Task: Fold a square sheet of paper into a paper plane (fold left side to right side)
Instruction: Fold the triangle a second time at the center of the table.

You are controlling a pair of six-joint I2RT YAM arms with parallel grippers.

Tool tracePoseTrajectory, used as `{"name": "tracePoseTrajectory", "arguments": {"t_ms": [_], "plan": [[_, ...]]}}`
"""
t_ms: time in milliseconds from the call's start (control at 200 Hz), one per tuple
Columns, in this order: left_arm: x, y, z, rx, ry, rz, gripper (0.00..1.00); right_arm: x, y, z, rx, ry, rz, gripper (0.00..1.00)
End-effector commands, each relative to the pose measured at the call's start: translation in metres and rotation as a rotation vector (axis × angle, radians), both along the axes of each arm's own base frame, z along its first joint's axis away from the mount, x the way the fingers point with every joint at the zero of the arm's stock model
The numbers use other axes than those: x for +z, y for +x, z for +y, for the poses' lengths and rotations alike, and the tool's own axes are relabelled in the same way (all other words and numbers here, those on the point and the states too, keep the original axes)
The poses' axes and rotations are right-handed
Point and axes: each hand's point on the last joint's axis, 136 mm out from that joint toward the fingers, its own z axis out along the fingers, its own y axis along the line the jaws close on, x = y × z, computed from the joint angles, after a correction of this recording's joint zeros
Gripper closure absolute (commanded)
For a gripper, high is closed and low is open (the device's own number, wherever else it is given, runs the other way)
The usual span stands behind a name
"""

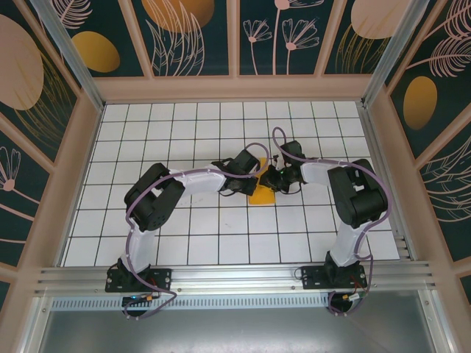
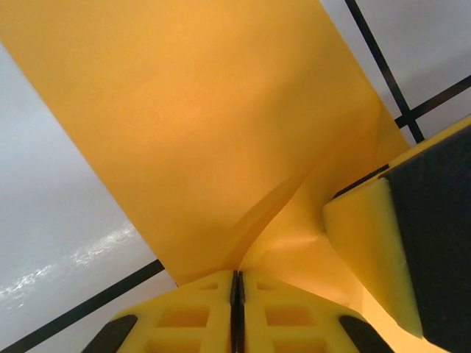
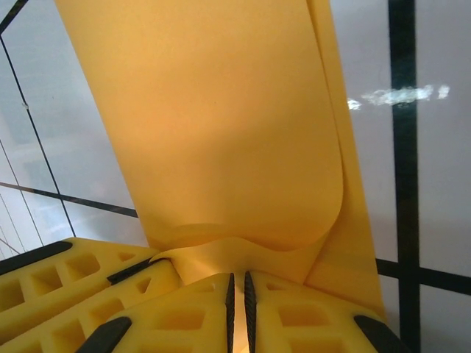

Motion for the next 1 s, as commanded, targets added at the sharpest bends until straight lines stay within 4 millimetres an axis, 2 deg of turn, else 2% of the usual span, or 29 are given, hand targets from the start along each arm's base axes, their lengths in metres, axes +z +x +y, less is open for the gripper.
{"name": "tracePoseTrajectory", "arguments": {"t_ms": [0,130,360,490,621,766,996], "plan": [[-0.006,0.000,0.004,0.018,0.016,0.013,0.80,-0.026,-0.018,-0.013,0.006,-0.087,0.078,0.83],[0.016,0.003,0.007,0.039,-0.005,-0.027,0.70,-0.032,-0.023,-0.016,0.000,-0.096,0.091,0.83],[0.060,0.002,0.019,0.075,-0.040,-0.095,0.52,-0.029,-0.020,-0.015,-0.001,-0.088,0.080,0.83],[0.077,-0.008,0.021,0.063,-0.091,-0.098,0.50,-0.027,-0.018,-0.014,-0.002,-0.079,0.073,0.83],[0.090,-0.034,0.001,-0.043,-0.263,-0.034,0.55,-0.026,-0.017,-0.013,-0.001,-0.077,0.071,0.83],[0.090,-0.055,-0.024,-0.128,-0.405,0.064,0.60,-0.026,-0.018,-0.013,0.000,-0.072,0.071,0.82],[0.076,-0.062,-0.042,-0.178,-0.431,0.139,0.61,-0.026,-0.017,-0.013,-0.001,-0.073,0.071,0.82]]}}
